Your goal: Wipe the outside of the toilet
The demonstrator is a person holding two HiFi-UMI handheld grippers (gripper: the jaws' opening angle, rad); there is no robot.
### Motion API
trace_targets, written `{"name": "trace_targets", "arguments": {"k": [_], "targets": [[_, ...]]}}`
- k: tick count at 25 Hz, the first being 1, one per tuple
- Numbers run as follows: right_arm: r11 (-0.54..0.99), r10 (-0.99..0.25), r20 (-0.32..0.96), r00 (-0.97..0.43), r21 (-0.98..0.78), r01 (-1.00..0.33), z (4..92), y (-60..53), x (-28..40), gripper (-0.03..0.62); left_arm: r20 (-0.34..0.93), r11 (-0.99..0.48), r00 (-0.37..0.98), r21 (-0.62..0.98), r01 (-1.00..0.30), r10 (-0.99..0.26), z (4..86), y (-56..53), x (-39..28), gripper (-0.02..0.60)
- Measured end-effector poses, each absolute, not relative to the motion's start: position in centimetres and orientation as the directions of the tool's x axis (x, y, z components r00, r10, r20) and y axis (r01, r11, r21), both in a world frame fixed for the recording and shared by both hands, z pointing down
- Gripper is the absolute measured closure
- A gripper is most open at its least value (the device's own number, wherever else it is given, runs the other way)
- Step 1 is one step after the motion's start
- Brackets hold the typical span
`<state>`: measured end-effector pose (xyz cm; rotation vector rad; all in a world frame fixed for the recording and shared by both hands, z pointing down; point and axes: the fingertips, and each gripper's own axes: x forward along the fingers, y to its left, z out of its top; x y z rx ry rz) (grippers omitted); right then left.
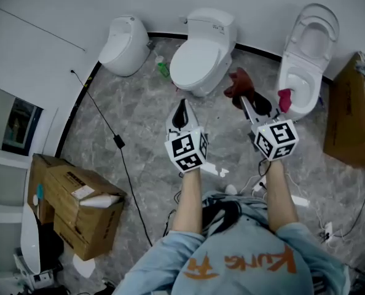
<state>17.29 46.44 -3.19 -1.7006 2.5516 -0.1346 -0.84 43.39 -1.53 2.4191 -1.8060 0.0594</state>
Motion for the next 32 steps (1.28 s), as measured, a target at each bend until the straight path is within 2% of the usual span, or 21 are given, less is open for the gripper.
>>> {"name": "trace_targets", "arguments": {"k": [8,18,23,32], "targets": [[0.406,-0.914,-0.027,-0.406,-0.127,-0.905,-3.9,42.6,15.4,0.511,0.094,-0.266,0.273,0.086,-0.960,-0.957,-1.8,40.2,-3.5,0.584],[0.339,-0.937,0.037,-0.347,-0.150,-0.929,-1.0,28.7,13.9,0.511,0.131,-0.273,0.294,0.163,-0.948,-0.947,1.4,26.2,-7.1,0.584],[0.333,-0.927,0.113,-0.358,-0.191,-0.923,0.8,19.7,9.3,0.511,0.208,-0.235,0.291,0.256,-0.938,-0.934,4.0,17.3,-11.3,0.584],[0.377,-0.903,0.146,-0.403,-0.178,-0.909,0.8,5.2,-1.6,0.510,0.236,-0.162,0.254,0.349,-0.923,-0.938,6.4,5.4,-21.9,0.584]]}}
